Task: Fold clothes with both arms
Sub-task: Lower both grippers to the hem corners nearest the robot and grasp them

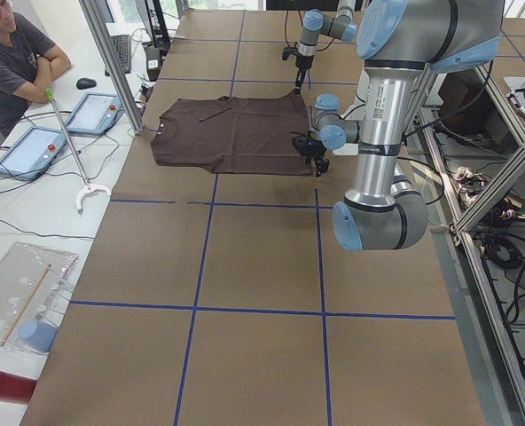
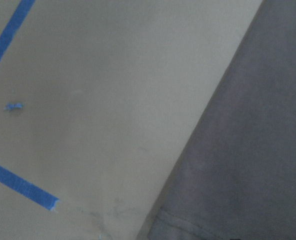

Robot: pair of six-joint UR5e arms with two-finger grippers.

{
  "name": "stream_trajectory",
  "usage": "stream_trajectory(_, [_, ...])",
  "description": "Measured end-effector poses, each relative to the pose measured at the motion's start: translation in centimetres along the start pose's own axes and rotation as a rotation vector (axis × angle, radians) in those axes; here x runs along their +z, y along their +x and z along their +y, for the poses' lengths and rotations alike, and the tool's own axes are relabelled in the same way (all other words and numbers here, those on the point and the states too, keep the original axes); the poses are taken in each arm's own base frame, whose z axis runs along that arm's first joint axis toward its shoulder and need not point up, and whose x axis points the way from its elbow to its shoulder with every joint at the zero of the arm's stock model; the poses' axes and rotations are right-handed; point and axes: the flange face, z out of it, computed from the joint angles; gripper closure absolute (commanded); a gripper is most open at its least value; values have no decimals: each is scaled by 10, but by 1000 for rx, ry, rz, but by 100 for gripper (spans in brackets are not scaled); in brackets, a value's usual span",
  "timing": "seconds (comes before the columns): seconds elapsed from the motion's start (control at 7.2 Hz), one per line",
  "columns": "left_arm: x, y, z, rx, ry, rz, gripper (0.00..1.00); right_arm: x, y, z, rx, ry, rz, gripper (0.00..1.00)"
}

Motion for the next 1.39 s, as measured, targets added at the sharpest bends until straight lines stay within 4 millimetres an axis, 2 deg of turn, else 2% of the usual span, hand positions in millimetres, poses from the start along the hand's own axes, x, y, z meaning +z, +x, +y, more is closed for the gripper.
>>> stream_trajectory(0.83, [3,2,-3,1,8,-3,30,-8,0,-6,9,-2,-10,100])
stream_trajectory(0.97, [4,2,-6,-1,12,-6,38,-8,0,-7,9,-2,-10,100])
stream_trajectory(1.11, [5,2,-7,-3,14,-7,61,-8,0,-7,9,-1,-10,100])
stream_trajectory(1.39, [5,3,-10,-11,17,-7,100,-9,0,-8,10,0,-12,100])
